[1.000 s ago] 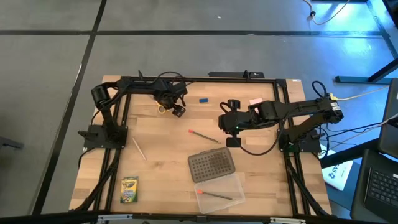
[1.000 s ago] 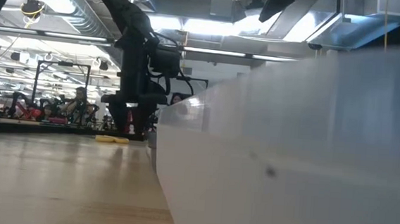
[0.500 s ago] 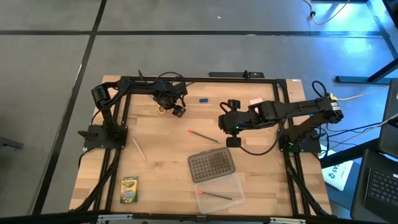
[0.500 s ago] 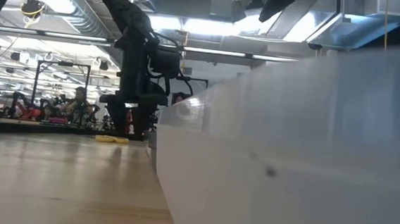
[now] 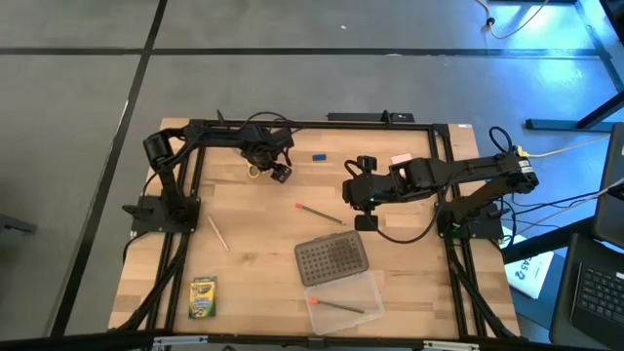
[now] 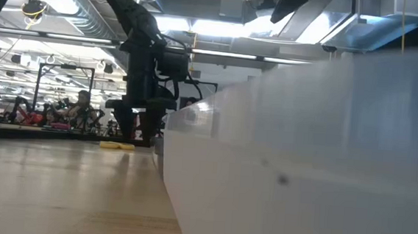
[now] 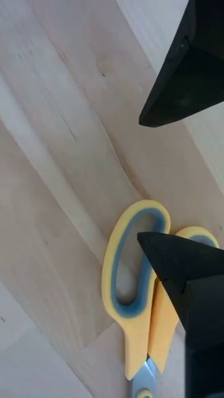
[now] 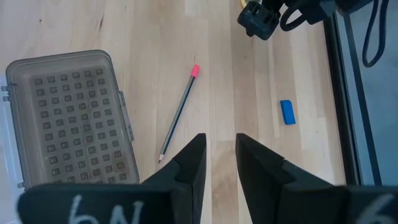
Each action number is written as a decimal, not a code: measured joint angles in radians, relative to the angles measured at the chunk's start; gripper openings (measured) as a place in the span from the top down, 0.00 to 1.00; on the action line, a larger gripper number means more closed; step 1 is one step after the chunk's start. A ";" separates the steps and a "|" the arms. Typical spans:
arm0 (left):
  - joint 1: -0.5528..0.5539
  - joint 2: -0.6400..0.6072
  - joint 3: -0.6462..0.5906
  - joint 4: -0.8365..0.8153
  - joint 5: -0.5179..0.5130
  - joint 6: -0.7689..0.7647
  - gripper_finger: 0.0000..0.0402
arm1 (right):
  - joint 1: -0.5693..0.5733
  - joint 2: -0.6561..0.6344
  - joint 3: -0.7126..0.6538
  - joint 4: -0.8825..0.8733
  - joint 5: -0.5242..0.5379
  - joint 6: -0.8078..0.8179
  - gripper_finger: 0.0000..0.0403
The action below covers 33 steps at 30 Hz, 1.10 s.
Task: Pack school essentials
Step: Put the yellow scissors into the supply box
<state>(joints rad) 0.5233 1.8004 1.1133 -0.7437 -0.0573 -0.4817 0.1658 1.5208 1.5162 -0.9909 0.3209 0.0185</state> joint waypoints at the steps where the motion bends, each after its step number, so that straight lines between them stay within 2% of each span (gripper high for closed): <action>1: 0.001 0.000 0.000 0.000 0.000 0.005 0.29 | 0.000 0.000 0.000 0.000 0.000 0.001 0.78; 16: 0.001 0.000 -0.002 -0.002 0.000 0.003 0.29 | 0.000 0.000 0.000 0.000 0.000 0.001 0.78; 28: 0.014 0.000 -0.067 0.069 0.022 0.017 0.29 | 0.000 0.000 0.000 0.000 0.000 0.002 0.78; 33: 0.016 0.000 -0.067 0.069 0.022 0.020 0.32 | 0.000 0.000 0.000 0.000 0.000 0.002 0.78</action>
<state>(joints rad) 0.5388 1.8004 1.0462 -0.6751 -0.0358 -0.4613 0.1659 1.5208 1.5162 -0.9909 0.3210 0.0204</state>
